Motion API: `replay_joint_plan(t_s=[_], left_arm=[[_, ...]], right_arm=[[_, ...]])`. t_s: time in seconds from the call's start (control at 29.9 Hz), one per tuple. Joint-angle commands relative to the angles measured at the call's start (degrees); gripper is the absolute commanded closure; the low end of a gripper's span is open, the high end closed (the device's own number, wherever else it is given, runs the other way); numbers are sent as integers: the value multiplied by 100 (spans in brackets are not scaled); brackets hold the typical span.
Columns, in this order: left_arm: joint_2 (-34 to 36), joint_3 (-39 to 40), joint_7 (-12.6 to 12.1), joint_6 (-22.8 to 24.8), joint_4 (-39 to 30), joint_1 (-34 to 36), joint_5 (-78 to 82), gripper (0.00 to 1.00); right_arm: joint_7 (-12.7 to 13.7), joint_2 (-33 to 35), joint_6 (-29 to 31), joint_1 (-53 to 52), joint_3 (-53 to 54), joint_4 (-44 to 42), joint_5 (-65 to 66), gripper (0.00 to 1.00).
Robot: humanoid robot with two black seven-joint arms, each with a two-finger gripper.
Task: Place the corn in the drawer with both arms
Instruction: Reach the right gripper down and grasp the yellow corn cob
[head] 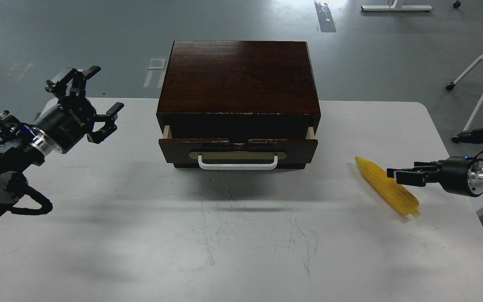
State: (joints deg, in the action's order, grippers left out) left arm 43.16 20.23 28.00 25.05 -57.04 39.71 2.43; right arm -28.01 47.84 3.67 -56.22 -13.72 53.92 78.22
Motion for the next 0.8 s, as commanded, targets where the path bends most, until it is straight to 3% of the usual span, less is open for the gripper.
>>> replay_joint_plan(t_s=[0.0,0.13,0.17,0.23,0.3,0.37,0.5,0.77], left_arm=[[9,7,0,0,0,10,3,1],[17,-1,0,0,0,19,12,1],[26,-1,0,0,0,19,12,1],[26,-1,0,0,0,19,12,1],[17,-1,0,0,0,28,12,1],[17,-1,0,0,0,28,12,1],[17,-1,0,0,0,37,12,1],[26,-1,0,0,0,45,12,1]], right_arm=[[1,-213,-112,-12,-210,-127,9,7],[1,-301,-121,6,-385,-154,9,23],[1,-301,-121,6,-420,-162,9,30],[1,-310,-121,6,-464,-153,9,56],[1,-301,-112,6,-491,-145,9,67],[1,-310,-112,6,-500,-136,18,71],[1,-292,-112,-12,-588,-127,9,96],[1,-169,-121,-214,-535,-30,-9,100]])
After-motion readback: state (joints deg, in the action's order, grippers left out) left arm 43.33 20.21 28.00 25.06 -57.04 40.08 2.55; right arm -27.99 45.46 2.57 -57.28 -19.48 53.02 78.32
